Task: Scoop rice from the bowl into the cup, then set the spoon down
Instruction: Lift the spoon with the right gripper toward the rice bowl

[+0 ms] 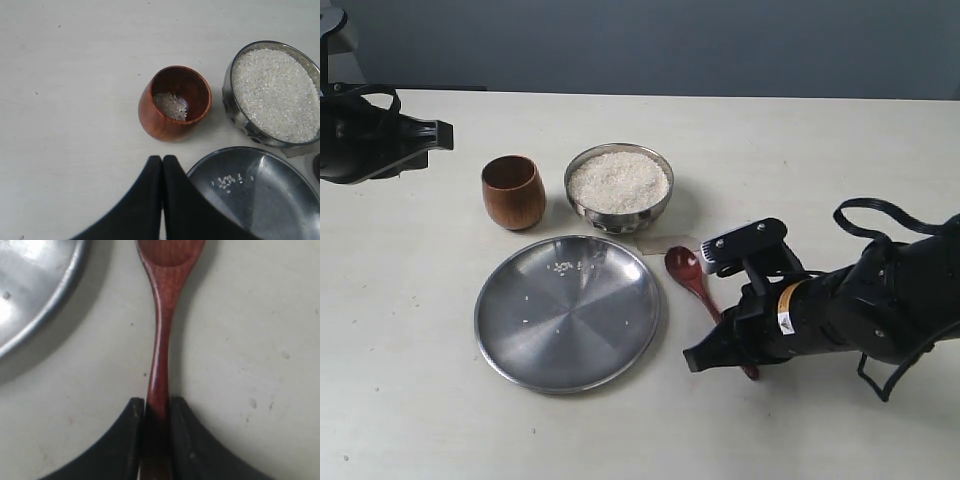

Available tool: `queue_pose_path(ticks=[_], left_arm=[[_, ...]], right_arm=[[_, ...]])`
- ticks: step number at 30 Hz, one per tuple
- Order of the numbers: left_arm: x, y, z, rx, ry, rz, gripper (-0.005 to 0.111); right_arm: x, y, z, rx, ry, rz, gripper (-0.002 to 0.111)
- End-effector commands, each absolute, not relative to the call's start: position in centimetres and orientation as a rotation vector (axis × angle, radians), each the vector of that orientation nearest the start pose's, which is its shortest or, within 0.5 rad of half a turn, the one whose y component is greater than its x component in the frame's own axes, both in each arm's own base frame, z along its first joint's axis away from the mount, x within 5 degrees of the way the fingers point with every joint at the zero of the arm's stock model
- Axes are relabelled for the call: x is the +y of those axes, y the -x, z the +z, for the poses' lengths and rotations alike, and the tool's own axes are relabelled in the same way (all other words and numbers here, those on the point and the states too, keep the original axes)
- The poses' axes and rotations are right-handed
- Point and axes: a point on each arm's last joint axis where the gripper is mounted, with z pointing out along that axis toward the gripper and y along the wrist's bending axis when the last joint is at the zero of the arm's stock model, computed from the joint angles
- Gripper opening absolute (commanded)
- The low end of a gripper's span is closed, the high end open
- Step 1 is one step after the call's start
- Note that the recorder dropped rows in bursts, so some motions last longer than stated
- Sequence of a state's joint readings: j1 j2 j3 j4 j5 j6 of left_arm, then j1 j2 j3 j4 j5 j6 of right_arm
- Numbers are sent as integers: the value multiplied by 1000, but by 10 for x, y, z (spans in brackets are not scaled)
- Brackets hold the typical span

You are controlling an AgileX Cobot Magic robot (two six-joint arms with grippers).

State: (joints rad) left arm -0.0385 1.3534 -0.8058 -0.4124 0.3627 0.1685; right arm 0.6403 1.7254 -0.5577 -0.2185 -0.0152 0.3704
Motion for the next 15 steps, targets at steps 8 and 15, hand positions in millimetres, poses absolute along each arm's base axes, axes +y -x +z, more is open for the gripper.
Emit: queue_pose_path(ticks=[8,15], left_arm=[[-24,-275,252,2357,143,-288,0],[-24,-275,253,2350,144,-286,0]], right_arm=[[159,-251,202,2464,762,-56,-1],[167,-278,252,2347,805,-197,-1]])
